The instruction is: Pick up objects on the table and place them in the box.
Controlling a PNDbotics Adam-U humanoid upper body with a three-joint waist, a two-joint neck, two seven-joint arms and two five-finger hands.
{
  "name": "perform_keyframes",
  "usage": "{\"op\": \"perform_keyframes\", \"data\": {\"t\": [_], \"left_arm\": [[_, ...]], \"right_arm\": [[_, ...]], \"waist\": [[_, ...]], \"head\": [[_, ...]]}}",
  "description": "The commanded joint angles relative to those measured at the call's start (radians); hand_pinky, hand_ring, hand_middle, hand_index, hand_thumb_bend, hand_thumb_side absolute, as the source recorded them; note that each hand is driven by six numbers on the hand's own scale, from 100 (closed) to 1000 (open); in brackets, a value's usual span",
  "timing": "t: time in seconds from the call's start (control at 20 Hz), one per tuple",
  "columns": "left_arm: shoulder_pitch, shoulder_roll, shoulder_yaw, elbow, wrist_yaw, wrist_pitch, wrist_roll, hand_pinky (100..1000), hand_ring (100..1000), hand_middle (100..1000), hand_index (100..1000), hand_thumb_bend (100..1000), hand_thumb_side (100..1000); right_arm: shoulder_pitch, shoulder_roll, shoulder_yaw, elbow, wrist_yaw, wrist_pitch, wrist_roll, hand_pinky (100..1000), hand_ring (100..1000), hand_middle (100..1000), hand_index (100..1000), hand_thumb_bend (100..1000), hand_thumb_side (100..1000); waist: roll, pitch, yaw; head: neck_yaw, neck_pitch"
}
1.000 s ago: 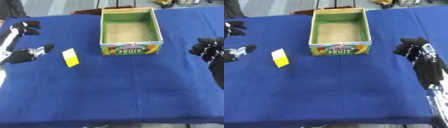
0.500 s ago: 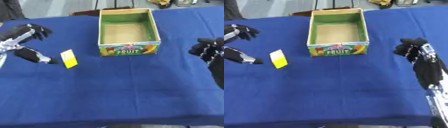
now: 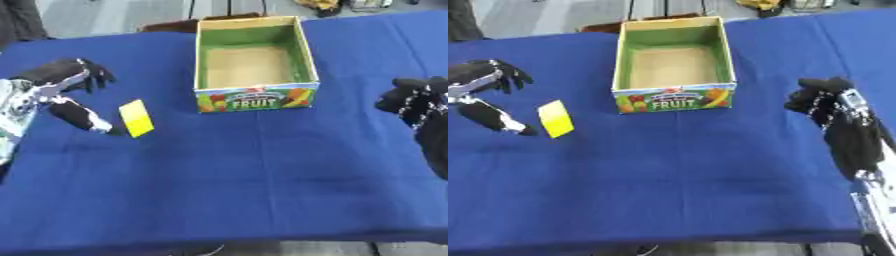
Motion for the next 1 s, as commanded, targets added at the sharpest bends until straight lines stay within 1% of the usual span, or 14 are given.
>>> {"op": "perform_keyframes", "data": {"t": [0.05, 0.3, 0.5, 0.8, 1.0], "left_arm": [[-0.034, -0.004, -0.009, 0.027, -0.052, -0.009, 0.013, 632, 596, 630, 825, 825, 458], [-0.062, -0.037, -0.018, 0.102, -0.105, -0.027, -0.002, 583, 574, 606, 807, 836, 464], [-0.073, -0.057, -0.008, 0.14, -0.131, -0.026, 0.022, 562, 556, 588, 792, 810, 449], [-0.083, -0.079, -0.002, 0.168, -0.115, -0.03, 0.08, 560, 533, 560, 763, 762, 429], [-0.089, -0.088, -0.006, 0.175, -0.105, -0.034, 0.099, 558, 525, 550, 753, 743, 429]], "right_arm": [[-0.009, -0.022, -0.001, -0.023, -0.005, 0.0, 0.002, 817, 676, 627, 794, 100, 957], [-0.009, -0.021, -0.001, -0.023, -0.005, 0.0, 0.002, 817, 676, 626, 794, 100, 957], [-0.009, -0.021, 0.0, -0.022, -0.005, 0.0, 0.002, 817, 677, 625, 794, 100, 958], [-0.011, -0.019, 0.0, -0.022, -0.006, 0.0, 0.003, 817, 677, 625, 794, 100, 958], [-0.011, -0.019, 0.001, -0.023, -0.006, 0.0, 0.003, 818, 678, 625, 794, 100, 958]], "waist": [[-0.003, -0.015, -0.001], [-0.005, -0.014, -0.003], [-0.006, -0.013, -0.003], [-0.007, -0.011, -0.007], [-0.007, -0.01, -0.01]], "head": [[0.005, -0.002], [0.009, -0.002], [0.01, -0.004], [0.013, -0.007], [0.016, -0.007]]}}
